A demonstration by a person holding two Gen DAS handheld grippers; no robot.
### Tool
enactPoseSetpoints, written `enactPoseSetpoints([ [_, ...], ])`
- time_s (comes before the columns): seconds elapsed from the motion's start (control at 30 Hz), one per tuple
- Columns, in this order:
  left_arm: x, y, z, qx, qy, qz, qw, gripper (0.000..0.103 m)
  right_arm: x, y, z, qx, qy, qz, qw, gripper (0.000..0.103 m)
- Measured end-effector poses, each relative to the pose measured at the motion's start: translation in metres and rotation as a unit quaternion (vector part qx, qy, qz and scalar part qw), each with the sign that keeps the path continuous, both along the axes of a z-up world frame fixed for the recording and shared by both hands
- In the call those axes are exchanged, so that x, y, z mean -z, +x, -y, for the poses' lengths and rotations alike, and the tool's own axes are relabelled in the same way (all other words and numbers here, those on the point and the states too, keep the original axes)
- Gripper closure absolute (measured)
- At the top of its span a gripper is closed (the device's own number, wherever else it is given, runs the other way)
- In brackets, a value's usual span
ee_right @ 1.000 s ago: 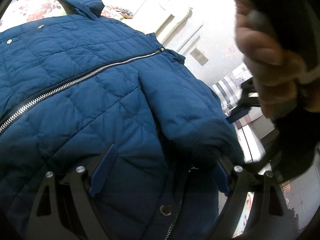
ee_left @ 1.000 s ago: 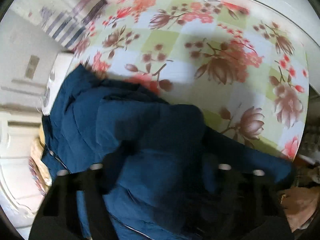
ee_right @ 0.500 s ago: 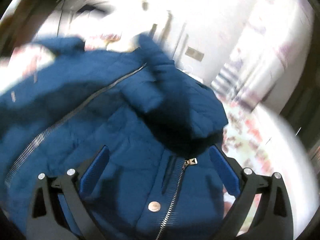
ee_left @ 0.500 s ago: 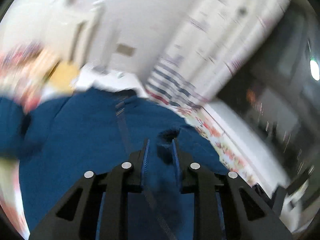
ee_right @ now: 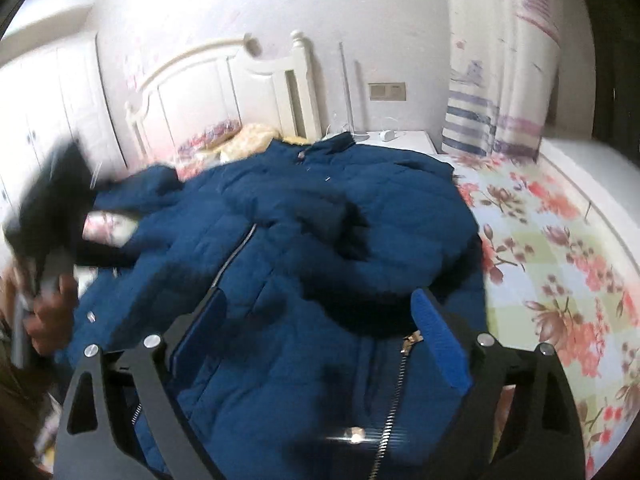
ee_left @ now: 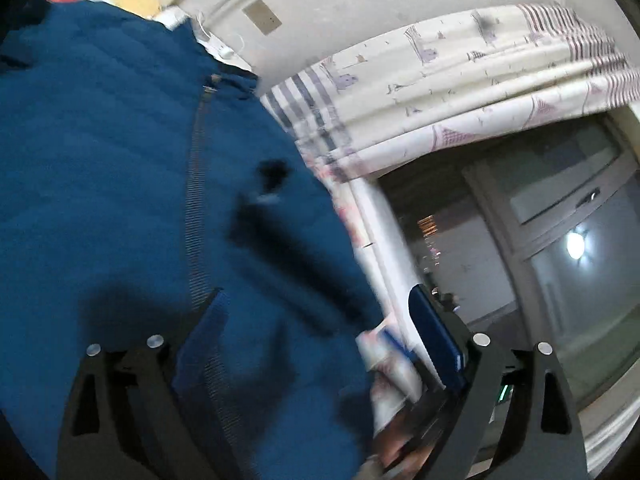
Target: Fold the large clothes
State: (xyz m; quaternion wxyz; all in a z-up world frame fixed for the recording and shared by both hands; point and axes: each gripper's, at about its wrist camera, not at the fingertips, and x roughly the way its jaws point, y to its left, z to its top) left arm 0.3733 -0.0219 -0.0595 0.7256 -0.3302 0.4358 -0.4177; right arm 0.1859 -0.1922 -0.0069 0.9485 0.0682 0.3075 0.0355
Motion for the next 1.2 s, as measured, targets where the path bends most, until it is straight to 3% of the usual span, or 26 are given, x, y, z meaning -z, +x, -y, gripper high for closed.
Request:
enactPoseSetpoints([
  [0.1, 0.004, 0.021, 0.037, -0.024, 0.03, -0.035, 0.9986, 0.017, 0.003, -0.002, -0.011, -0.006, -0.013, -0.008, 1.0, 0.01],
  [0.2, 0.015, 0.042, 0.062, -0.015, 0.018, -0.07, 0.9973, 0.018, 0.007, -0.011, -0.014, -0.006, -0.012, -0.013, 1.0, 0.01],
  [0.23, 0.015, 0.047, 0.07, -0.013, 0.013, -0.063, 0.9979, 0.019, 0.009, -0.012, -0.012, -0.003, -0.012, -0.018, 1.0, 0.01],
  [0.27, 0.012, 0.05, 0.077, -0.012, 0.016, -0.05, 0.9985, 0.031, 0.011, -0.014, -0.01, 0.001, -0.012, -0.021, 1.0, 0.01],
  [0.3, 0.007, 0.052, 0.085, -0.015, 0.043, -0.027, 0.9986, 0.074, 0.013, -0.016, -0.008, 0.005, -0.008, -0.024, 1.0, 0.01],
  [0.33, 0.0, 0.056, 0.092, -0.008, 0.072, -0.01, 0.9973, 0.082, 0.013, -0.018, -0.004, 0.009, -0.003, -0.026, 1.0, 0.01],
  [0.4, -0.028, 0.055, 0.089, -0.012, 0.086, 0.038, 0.9955, 0.085, 0.014, -0.021, 0.007, 0.016, 0.017, -0.028, 0.999, 0.01],
  [0.47, -0.071, 0.044, 0.079, -0.037, 0.115, 0.124, 0.985, 0.086, 0.015, -0.019, 0.023, 0.026, 0.044, -0.031, 0.998, 0.01],
  [0.53, -0.127, 0.015, 0.057, -0.073, 0.137, 0.237, 0.959, 0.086, 0.016, -0.015, 0.035, 0.034, 0.072, -0.032, 0.996, 0.01],
  [0.57, -0.153, -0.003, 0.041, -0.097, 0.148, 0.295, 0.9392, 0.086, 0.018, -0.013, 0.042, 0.04, 0.086, -0.031, 0.995, 0.01],
  [0.63, -0.172, -0.023, 0.018, -0.12, 0.163, 0.344, 0.9167, 0.085, 0.021, -0.007, 0.052, 0.047, 0.104, -0.031, 0.993, 0.01],
  [0.67, -0.17, -0.028, 0.008, -0.124, 0.17, 0.349, 0.9134, 0.083, 0.023, -0.001, 0.056, 0.054, 0.104, -0.036, 0.992, 0.01],
  [0.73, -0.144, -0.028, -0.013, -0.127, 0.191, 0.325, 0.9176, 0.07, 0.025, 0.015, 0.061, 0.073, 0.075, -0.054, 0.993, 0.01],
  [0.8, -0.098, -0.029, -0.035, -0.136, 0.202, 0.287, 0.9262, 0.026, 0.028, 0.031, 0.061, 0.088, 0.03, -0.079, 0.993, 0.01],
  [0.9, -0.022, -0.019, -0.064, -0.157, 0.221, 0.194, 0.9428, 0.026, 0.028, 0.06, 0.064, 0.098, -0.024, -0.095, 0.99, 0.01],
  [0.93, -0.001, -0.014, -0.079, -0.17, 0.228, 0.16, 0.9454, 0.026, 0.03, 0.073, 0.068, 0.099, -0.04, -0.104, 0.989, 0.01],
  [0.97, 0.019, -0.007, -0.09, -0.2, 0.245, 0.124, 0.9404, 0.026, 0.031, 0.083, 0.071, 0.099, -0.05, -0.113, 0.987, 0.01],
  [1.0, 0.032, 0.002, -0.1, -0.205, 0.238, 0.096, 0.9446, 0.026, 0.033, 0.094, 0.075, 0.099, -0.06, -0.123, 0.986, 0.01],
  [1.07, 0.046, 0.016, -0.117, -0.198, 0.187, 0.042, 0.9613, 0.025, 0.035, 0.107, 0.083, 0.098, -0.061, -0.131, 0.985, 0.01],
  [1.13, 0.049, 0.021, -0.126, -0.201, 0.154, 0.027, 0.967, 0.024, 0.035, 0.115, 0.09, 0.091, -0.044, -0.127, 0.987, 0.01],
  [1.2, 0.047, 0.029, -0.126, -0.197, 0.149, 0.013, 0.9689, 0.022, 0.035, 0.12, 0.095, 0.091, -0.04, -0.123, 0.987, 0.01],
])
